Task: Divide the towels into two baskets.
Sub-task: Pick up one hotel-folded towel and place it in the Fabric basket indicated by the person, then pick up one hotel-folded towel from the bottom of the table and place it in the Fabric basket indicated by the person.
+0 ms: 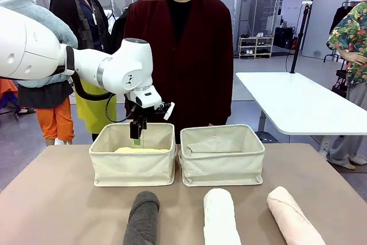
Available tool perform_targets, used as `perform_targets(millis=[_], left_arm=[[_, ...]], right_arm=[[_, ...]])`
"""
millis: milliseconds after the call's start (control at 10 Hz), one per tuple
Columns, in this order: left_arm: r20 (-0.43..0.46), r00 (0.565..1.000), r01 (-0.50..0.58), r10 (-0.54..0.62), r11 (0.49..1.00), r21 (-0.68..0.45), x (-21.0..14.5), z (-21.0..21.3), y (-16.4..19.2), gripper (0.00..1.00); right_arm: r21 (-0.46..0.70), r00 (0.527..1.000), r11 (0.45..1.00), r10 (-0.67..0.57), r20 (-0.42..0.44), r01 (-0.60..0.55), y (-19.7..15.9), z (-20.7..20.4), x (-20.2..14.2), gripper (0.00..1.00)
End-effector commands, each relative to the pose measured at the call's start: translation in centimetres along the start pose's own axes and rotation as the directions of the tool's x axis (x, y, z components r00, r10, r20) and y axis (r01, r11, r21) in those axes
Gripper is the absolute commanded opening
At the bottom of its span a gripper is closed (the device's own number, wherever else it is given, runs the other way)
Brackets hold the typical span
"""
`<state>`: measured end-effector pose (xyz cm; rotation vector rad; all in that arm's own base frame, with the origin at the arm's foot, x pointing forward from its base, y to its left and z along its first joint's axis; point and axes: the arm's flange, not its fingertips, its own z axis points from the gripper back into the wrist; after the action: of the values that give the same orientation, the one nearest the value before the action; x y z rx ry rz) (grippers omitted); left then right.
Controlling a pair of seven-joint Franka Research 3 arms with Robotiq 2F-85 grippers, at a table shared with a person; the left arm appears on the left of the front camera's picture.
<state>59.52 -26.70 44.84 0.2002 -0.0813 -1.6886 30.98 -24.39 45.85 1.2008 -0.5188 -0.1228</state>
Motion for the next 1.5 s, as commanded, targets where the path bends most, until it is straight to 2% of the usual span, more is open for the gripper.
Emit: perform_targets(millis=[0, 900, 1000, 1100, 1300, 1400], left_arm=[[-0.014, 1.000, 0.018, -0.018, 1.000, 0.001, 0.2, -0.3, 0.0, 1.00], [-0.004, 1.000, 0.015, -0.015, 1.000, -0.002, 0.5, -0.3, -0.1, 1.00], [-0.043, 0.999, 0.032, -0.033, 0.999, -0.008, -0.2, 1.6, -0.5, 1.00], [-0.040, 0.999, -0.003, 0.002, 1.000, -0.031, -1.1, 3.7, -1.6, 1.00], [0.060, 0.996, -0.051, 0.059, 0.991, -0.127, -4.0, 7.9, -5.1, 1.00], [0.172, 0.980, -0.060, 0.099, 0.974, -0.217, -6.5, 9.5, -7.3, 1.00]], right_arm=[[0.014, 1.000, 1.000, 0.017, 0.010, -0.017, 0.2, 0.2, -0.1, 1.00], [0.014, 1.000, 1.000, 0.017, 0.010, -0.017, 0.2, 0.2, -0.1, 1.00], [0.014, 1.000, 1.000, 0.017, 0.010, -0.017, 0.2, 0.2, -0.1, 1.00], [0.014, 1.000, 1.000, 0.017, 0.010, -0.017, 0.2, 0.2, -0.1, 1.00], [0.014, 1.000, 1.000, 0.017, 0.010, -0.017, 0.2, 0.2, -0.1, 1.00], [0.014, 1.000, 1.000, 0.017, 0.010, -0.017, 0.2, 0.2, -0.1, 1.00]])
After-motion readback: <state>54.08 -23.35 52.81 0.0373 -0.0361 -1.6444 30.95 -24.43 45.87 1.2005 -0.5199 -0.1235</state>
